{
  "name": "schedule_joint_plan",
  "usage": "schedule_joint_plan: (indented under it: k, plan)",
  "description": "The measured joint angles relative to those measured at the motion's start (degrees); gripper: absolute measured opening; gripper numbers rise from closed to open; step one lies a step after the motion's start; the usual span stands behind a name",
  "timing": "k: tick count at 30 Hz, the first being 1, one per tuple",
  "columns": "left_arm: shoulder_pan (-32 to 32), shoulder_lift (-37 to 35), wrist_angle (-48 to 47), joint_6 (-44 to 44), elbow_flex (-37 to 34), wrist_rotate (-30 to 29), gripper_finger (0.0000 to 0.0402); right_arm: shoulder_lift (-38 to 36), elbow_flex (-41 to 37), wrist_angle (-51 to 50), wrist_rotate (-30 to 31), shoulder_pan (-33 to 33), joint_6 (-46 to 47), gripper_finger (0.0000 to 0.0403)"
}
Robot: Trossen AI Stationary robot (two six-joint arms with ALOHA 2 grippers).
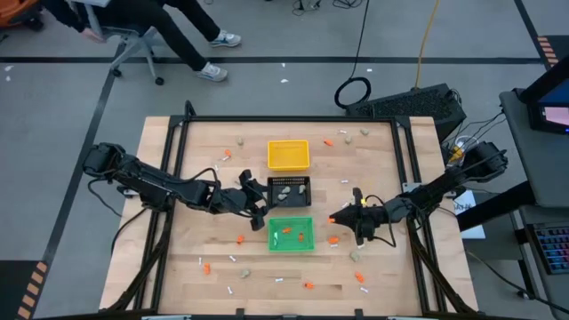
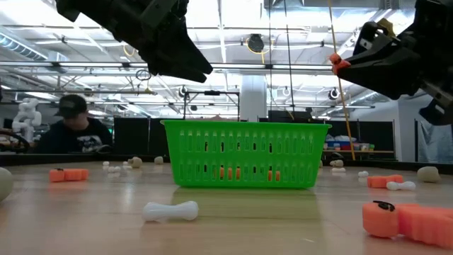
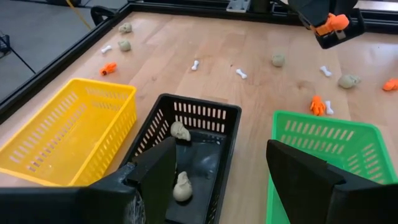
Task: Sort Halloween decoration
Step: Put the orange skeleton toy into the green basket
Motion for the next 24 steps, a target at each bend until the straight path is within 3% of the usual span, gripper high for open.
schedule_joint_plan:
  k: [12, 24]
  plan:
    - [0.0, 0.5, -0.1, 0.0, 0.0, 0.0, 0.0248, 0.0, 0.0, 0.0, 0.0, 0.0, -0.1, 0.0018]
    - [-0.1, 0.4, 0.1, 0.0, 0.0, 0.0, 0.0248, 0.0, 0.0, 0.0, 0.0, 0.0, 12.1, 0.0018]
